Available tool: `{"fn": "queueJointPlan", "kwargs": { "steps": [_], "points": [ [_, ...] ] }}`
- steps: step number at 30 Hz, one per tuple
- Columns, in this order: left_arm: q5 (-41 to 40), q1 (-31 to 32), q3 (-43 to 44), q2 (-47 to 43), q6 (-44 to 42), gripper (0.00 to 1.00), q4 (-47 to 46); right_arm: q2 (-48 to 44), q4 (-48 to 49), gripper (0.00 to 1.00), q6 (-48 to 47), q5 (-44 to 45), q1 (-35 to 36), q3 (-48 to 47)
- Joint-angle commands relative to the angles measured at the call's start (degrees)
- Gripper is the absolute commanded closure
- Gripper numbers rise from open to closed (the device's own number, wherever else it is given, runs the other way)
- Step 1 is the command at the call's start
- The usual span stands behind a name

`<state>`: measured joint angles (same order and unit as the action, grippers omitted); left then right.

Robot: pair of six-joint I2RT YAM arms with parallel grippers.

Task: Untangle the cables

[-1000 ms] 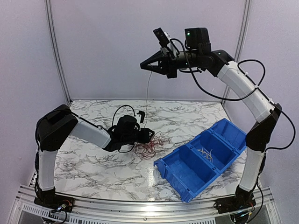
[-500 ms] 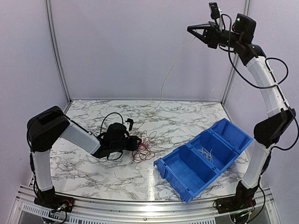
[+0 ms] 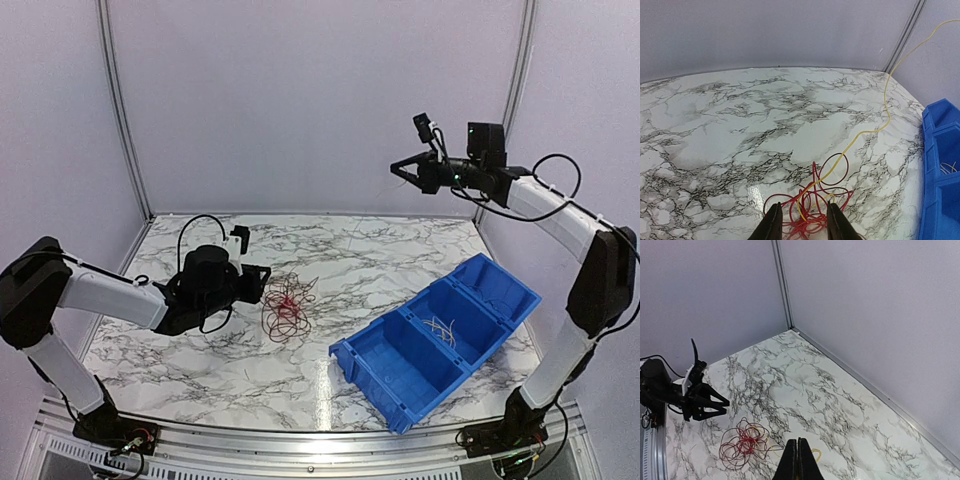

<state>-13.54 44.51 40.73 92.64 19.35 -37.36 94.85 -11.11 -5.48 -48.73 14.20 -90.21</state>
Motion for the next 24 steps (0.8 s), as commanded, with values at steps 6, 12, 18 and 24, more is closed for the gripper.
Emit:
{"fn": "queueJointPlan", "kwargs": {
  "steps": [6, 12, 18, 24],
  "points": [
    [11.3, -0.4, 5.5, 0.7, -9.6, 0.40, 6.0, -0.5, 2.7, 1.00, -3.1, 5.7, 1.5, 5.7],
    [14.9, -0.4, 18.6, 8.4, -17.2, 0.34, 16.9, -1.6, -0.2, 1.00, -4.8, 5.8, 4.3, 3.9],
    [12.3, -0.3, 26.7, 15.4, -24.6, 0.35, 23.8, -3.3, -2.6, 1.00, -6.2, 6.8, 7.6, 2.4],
    [14.0, 0.5, 29.5, 17.5, -29.6, 0.37, 28.7, -4.0, -4.1, 1.00, -6.4, 6.9, 9.2, 0.6]
  ]
}}
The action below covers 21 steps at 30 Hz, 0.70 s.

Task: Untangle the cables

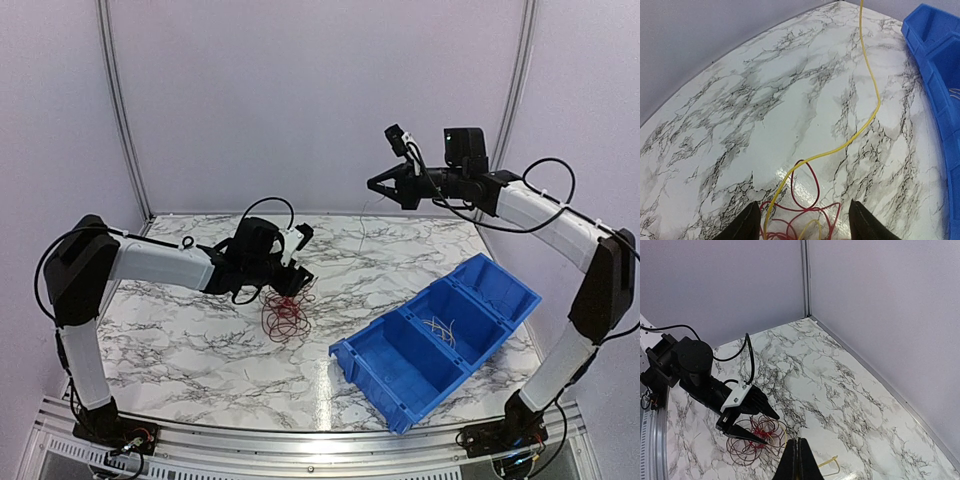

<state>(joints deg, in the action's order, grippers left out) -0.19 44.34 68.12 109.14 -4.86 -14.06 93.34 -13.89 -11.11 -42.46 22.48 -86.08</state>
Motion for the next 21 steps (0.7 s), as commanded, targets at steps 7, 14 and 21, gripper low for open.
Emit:
{"fn": "queueJointPlan", "kwargs": {
  "steps": [7, 14, 21],
  "points": [
    [-8.1, 0.9, 5.1, 4.3, -5.5, 0.42, 5.2, -4.1, -2.4, 1.00, -0.1, -0.4, 1.7, -4.2],
    [-10.5, 0.9, 7.4, 6.0, -6.7, 0.47, 3.6, -5.9, -5.5, 1.00, 0.1, -1.7, 1.9, -6.6],
    [-9.5, 0.9, 5.3, 2.7, -6.8, 0.48, 4.2, -6.4, -8.5, 1.00, 0.0, -2.0, 1.9, -12.6]
  ]
}}
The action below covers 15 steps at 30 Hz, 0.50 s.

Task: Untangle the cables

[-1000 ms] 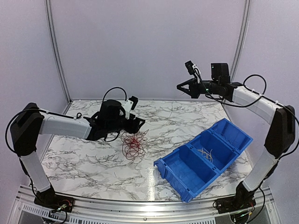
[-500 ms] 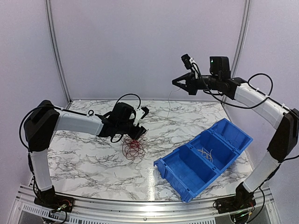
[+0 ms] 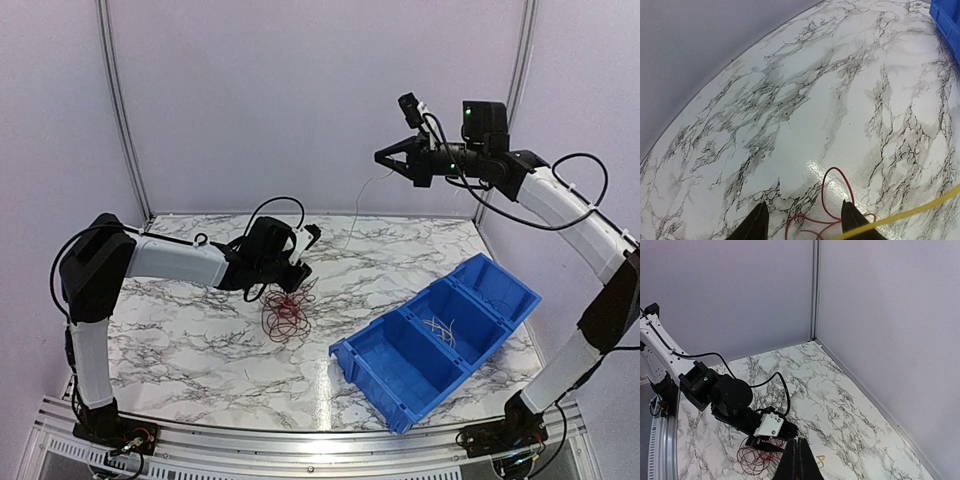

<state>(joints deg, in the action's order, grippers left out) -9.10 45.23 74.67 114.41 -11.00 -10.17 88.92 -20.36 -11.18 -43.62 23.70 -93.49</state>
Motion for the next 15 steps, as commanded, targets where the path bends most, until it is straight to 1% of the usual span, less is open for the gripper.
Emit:
{"fn": "queueJointPlan", "kwargs": {
  "steps": [1, 3, 8, 10, 12, 15],
  "points": [
    [-0.8, 0.0, -2.7, -3.4, -0.5, 0.49, -0.8, -2.0, -2.2, 1.00, -0.1, -0.9, 0.6, -5.4],
    [-1.4, 0.0, -3.9, -4.7, -0.4, 0.49, -2.0, -1.8, -2.0, 1.00, -0.1, -0.9, 0.6, -5.0],
    [-3.2, 0.2, -3.3, -6.2, -1.9, 0.49, -2.6, -1.8, -0.9, 1.00, 0.7, -1.6, 0.6, -3.1],
    [-4.3, 0.3, -3.3, -7.2, -2.5, 0.45, -2.5, -2.1, -0.9, 1.00, 0.6, -1.4, 0.6, -3.1],
    [-5.3, 1.0, -3.4, -8.1, -5.1, 0.40, -2.4, -2.3, -1.1, 1.00, 0.1, -0.9, 0.6, -3.1],
    [-6.3, 1.9, -3.3, -8.1, -10.1, 0.38, -2.1, -2.6, -1.4, 1.00, -0.2, -0.7, 0.6, -2.9]
  ]
}}
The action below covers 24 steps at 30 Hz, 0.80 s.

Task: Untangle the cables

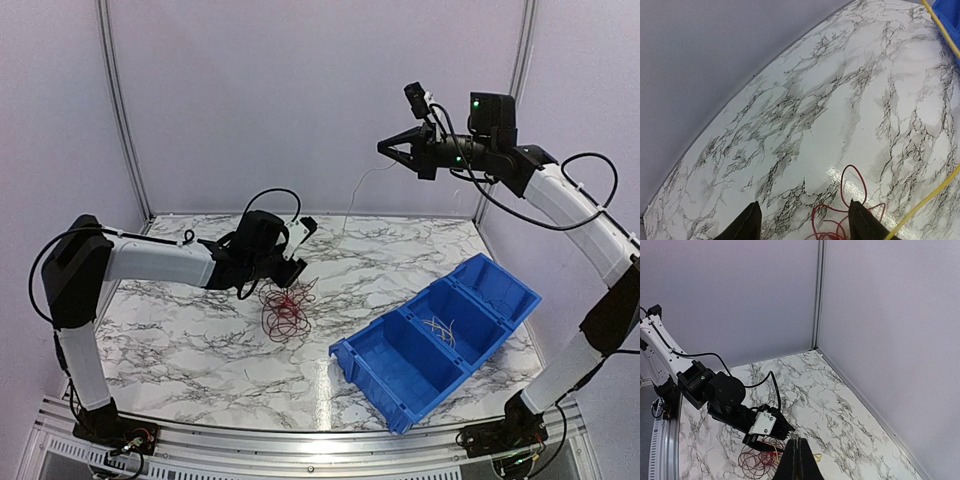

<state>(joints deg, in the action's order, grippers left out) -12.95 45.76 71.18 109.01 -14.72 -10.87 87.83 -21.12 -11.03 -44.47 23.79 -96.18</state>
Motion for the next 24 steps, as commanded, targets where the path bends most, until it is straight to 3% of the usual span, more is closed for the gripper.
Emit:
{"fn": "queueJointPlan", "kwargs": {
  "steps": [1, 5, 10, 15, 20, 24],
  "points": [
    [-2.4, 1.5, 0.3, -2.5, -7.5, 0.39, -1.4, -1.6, -0.6, 1.00, -0.4, 0.0, 0.5, 0.0],
    [-0.6, 1.7, 0.9, -1.8, -9.9, 0.52, -1.5, -1.9, -0.4, 1.00, -0.4, 0.1, 0.5, 0.4],
    [1.7, 2.8, 1.2, -3.2, -10.9, 0.79, -2.0, -2.1, -0.2, 1.00, -0.8, 0.8, 0.6, 1.1],
    [1.1, 3.1, 0.9, -6.9, -10.0, 0.98, -2.1, -1.8, 1.1, 1.00, -2.5, 7.1, 0.6, 3.3],
    [-2.1, 3.2, 2.0, -13.7, -9.5, 1.00, -2.0, 0.1, 4.8, 0.99, -2.9, 20.3, 0.3, 8.0],
    [-6.1, 2.9, 8.1, -19.4, -14.9, 1.00, -1.2, 2.9, 5.6, 0.79, -1.5, 19.8, 0.2, 10.5]
  ]
}}
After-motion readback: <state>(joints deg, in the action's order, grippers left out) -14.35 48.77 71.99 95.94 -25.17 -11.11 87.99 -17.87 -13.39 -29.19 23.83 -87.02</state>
